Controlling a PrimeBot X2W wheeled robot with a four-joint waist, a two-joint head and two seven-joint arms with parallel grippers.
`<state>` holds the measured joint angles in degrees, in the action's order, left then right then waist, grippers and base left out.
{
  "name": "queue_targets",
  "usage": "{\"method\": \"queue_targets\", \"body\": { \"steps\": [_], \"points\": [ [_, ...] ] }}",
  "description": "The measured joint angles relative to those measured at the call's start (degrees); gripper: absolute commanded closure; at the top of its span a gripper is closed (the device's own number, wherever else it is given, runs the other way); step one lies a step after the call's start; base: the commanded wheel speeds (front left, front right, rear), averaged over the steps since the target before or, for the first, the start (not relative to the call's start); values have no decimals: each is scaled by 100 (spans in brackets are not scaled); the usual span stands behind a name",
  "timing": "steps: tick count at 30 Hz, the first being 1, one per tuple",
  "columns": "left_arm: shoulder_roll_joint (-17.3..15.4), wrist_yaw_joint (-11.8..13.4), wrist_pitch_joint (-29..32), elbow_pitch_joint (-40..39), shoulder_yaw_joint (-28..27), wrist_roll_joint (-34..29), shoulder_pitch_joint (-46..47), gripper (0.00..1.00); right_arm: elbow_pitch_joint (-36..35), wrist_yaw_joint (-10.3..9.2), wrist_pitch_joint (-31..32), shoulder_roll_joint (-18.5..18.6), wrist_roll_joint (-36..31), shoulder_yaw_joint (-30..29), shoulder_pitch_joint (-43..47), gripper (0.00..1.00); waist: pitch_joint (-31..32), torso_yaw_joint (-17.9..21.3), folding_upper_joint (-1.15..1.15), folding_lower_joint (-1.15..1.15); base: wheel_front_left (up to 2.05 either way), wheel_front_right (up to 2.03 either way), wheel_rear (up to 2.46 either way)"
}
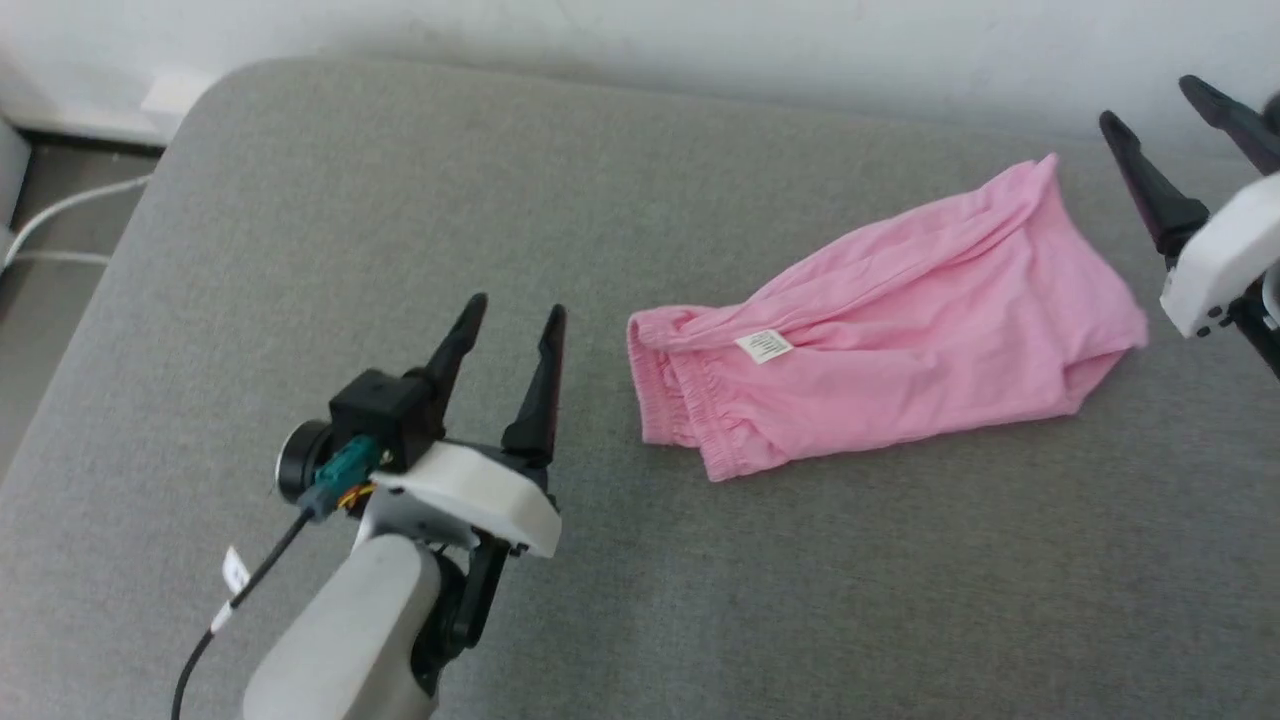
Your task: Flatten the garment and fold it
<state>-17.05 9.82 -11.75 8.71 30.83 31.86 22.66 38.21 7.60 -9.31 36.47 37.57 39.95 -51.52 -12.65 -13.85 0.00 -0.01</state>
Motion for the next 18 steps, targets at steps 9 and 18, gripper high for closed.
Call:
{"method": "queue_targets", "body": {
  "steps": [9, 18],
  "points": [
    [66, 396, -268, -102, -194, -280, -770, 0, -636, 0, -535, -483, -443, -1646, 1480, 0, 495, 390, 0, 0, 0, 0, 0],
    [318, 433, -297, -99, -426, -438, -1429, 0, -2476, -1, -542, -1767, -1848, -3755, 3676, 0, 746, 779, 0, 1, 0, 0, 0]
  ]
}}
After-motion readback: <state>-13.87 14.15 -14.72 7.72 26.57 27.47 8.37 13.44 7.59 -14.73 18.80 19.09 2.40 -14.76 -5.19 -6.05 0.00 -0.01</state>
